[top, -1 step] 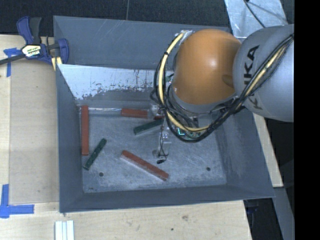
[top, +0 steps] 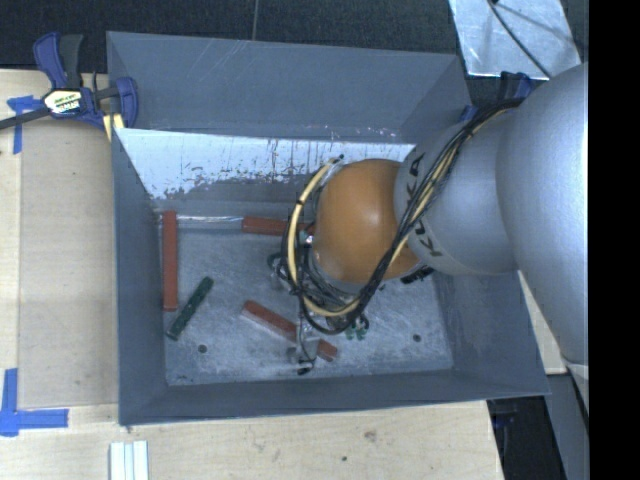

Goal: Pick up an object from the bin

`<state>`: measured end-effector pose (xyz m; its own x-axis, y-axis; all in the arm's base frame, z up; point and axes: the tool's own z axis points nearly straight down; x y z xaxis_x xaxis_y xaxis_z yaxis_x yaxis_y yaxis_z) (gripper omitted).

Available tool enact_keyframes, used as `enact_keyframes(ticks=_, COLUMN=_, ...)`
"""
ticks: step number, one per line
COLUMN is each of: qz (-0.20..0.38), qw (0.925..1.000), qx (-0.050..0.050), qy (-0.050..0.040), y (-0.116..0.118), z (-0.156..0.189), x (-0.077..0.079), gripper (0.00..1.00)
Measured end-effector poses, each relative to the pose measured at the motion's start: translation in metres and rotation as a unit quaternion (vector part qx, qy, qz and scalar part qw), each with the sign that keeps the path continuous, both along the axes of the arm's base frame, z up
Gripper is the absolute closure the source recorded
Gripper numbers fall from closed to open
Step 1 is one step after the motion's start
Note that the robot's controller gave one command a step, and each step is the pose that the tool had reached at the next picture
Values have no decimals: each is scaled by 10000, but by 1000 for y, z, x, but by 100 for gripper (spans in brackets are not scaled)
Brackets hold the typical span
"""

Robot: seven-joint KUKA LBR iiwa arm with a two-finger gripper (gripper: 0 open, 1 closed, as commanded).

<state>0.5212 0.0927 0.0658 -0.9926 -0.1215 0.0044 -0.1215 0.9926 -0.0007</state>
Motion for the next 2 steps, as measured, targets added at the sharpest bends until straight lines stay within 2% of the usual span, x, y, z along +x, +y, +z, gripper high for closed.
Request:
enact_keyframes(ticks=1, qz=-13, qw=10000, qx=13, qy=-44, y=0, z=5, x=3, gripper=100)
enact_keyframes(ticks=2, qz=1308, qw=9914, qx=11, qy=-68, y=9, z=149, x=47, gripper=100)
